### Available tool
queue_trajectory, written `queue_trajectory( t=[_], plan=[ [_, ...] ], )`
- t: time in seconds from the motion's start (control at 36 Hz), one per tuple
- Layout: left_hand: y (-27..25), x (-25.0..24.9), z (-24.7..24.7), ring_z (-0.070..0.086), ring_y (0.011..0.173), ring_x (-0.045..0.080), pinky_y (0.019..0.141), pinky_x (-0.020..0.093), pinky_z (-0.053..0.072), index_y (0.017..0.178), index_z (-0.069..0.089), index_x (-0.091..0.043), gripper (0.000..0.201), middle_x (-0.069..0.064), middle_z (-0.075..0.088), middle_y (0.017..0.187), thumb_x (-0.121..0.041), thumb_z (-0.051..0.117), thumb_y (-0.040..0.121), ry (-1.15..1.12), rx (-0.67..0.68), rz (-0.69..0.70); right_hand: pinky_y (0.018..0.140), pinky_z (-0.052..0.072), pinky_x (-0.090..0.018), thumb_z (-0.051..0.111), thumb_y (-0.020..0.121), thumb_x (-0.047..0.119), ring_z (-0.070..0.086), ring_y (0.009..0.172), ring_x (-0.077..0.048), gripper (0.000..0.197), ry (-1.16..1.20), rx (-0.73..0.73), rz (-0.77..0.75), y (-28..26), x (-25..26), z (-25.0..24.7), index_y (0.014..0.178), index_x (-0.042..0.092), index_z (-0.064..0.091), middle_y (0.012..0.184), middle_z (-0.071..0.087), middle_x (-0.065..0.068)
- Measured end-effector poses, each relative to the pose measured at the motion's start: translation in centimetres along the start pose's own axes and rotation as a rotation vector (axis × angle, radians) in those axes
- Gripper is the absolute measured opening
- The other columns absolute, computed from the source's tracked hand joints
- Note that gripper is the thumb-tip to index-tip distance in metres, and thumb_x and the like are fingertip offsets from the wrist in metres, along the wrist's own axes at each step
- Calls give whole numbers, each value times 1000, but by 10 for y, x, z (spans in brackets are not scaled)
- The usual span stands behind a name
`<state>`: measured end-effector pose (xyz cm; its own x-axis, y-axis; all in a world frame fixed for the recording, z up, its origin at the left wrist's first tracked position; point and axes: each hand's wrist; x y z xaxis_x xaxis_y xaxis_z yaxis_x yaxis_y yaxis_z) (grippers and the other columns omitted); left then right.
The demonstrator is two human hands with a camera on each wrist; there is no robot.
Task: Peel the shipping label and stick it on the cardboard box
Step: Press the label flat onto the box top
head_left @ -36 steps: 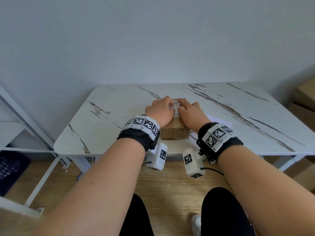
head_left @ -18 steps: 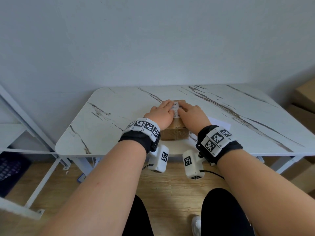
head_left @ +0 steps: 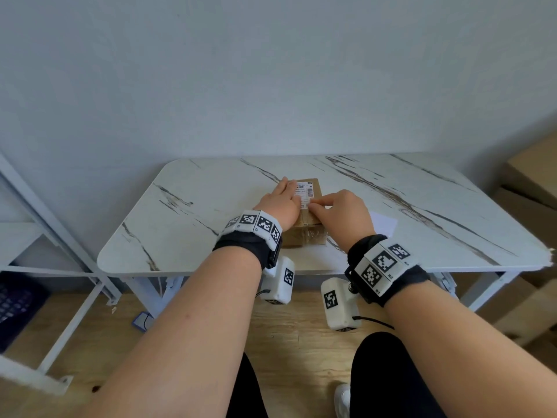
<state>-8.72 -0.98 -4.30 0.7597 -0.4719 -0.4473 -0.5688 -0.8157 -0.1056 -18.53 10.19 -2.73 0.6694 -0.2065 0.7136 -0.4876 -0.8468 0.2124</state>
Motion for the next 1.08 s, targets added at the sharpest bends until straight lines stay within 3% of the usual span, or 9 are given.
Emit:
queue_trajectory(
  t=[0.14,0.28,0.44,0.64,0.78,0.86,0.92,0.97,1.08],
  plan=[
    [-7,-2,-1,32,143,27,116,44,30,153,12,-27,54,-10,-2,163,-38,19,100,39,-54,-11,82,57,-37,60,89,27,69,88,-19,23,24,27,23,-1,-1,-2,103,20,77,96,77,-2],
    [-21,-5,-7,51,124,27,102,43,45,140,43,-19,44,2,38,149,-30,33,99,77,-266,38,85,57,-36,60,88,28,69,90,-18,24,27,37,38,-3,0,-3,104,21,76,101,76,0],
    [-39,-8,-16,58,117,26,98,33,46,116,70,-20,33,5,62,128,-17,47,91,64,-287,196,83,57,-38,59,87,28,69,89,-21,25,8,30,56,-5,2,-2,104,23,76,99,76,-2],
    [-50,-4,-16,59,118,20,99,27,44,115,71,-22,30,-1,66,128,-21,53,90,-9,-313,163,79,52,-28,55,91,25,67,94,-22,28,-62,41,47,-2,4,-2,113,20,72,109,72,-5],
    [-56,6,-17,62,114,14,93,17,40,110,74,-18,27,-3,71,119,-28,65,86,-157,-340,129,87,47,-29,50,96,22,63,103,-26,30,-121,49,10,0,3,-1,120,20,69,126,55,-7],
    [-59,8,-14,62,116,13,98,19,40,111,73,-17,29,-2,70,121,-32,66,86,-185,-344,134,88,48,-28,49,94,8,61,101,-25,35,-131,50,-31,-2,4,0,119,19,69,125,52,-5],
    [-60,7,-14,62,116,14,98,20,41,111,73,-16,29,0,69,122,-32,65,87,-179,-347,149,91,51,-35,48,88,-1,60,101,-27,39,-144,67,-38,-4,5,1,114,17,72,123,52,-6],
    [-61,6,-14,62,114,15,96,21,42,111,73,-16,29,0,70,121,-31,64,89,-158,-348,160,92,52,-40,49,86,-1,61,101,-27,38,-154,73,-14,-5,6,1,110,16,73,120,53,-5],
    [-63,6,-11,62,115,17,98,26,45,111,74,-18,29,-1,68,125,-33,61,90,-130,-341,169,87,52,-36,47,87,1,60,98,-24,38,-157,42,22,-7,5,0,109,18,73,114,55,-2]
  ],
)
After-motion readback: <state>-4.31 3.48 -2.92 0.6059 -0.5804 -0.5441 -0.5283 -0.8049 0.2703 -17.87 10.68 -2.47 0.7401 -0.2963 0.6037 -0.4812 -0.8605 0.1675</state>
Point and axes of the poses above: each hand's wrist, its own y-axis towards the middle knuckle, its own z-axis out of the palm, x = y × z
